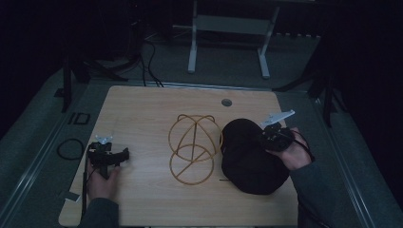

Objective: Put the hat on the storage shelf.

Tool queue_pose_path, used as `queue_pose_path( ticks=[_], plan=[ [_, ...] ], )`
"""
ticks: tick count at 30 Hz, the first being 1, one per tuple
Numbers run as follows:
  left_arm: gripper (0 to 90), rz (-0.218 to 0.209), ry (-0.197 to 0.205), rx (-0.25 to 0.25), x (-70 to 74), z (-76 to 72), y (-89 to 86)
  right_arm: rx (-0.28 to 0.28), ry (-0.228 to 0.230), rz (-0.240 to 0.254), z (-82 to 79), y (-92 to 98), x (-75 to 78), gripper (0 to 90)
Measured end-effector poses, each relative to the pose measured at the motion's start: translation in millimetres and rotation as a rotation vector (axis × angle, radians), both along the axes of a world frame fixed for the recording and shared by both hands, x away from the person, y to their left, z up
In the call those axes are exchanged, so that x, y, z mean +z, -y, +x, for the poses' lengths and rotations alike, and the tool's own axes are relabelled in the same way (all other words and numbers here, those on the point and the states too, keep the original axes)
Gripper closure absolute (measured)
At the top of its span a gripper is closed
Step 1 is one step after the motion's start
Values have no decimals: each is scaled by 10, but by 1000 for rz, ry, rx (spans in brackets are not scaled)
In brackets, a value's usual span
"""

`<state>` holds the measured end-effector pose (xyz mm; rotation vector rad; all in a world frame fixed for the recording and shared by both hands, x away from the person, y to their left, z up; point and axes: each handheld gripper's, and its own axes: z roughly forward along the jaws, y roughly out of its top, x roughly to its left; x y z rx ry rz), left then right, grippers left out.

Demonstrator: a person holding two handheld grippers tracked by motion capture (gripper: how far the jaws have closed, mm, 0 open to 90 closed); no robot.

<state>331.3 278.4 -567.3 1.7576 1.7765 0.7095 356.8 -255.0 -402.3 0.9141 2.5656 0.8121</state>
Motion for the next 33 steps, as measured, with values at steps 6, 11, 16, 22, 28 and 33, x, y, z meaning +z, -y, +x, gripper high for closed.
queue_pose_path(
  ticks=[6,11,16,22,28,33],
  plan=[
    [87,0,0,0,0,0,0,32,9,-8,-17,23,57,832],
    [87,0,0,0,0,0,0,49,9,2,-32,48,92,832],
    [87,0,0,0,0,0,0,62,15,15,-49,68,116,832],
    [87,2,-3,-3,2,-1,-2,80,36,59,-66,138,148,834],
    [87,2,-3,-2,2,-1,-2,91,65,97,-85,235,200,836],
    [87,2,-3,-2,2,-1,-2,104,93,126,-103,292,240,836]
  ],
)
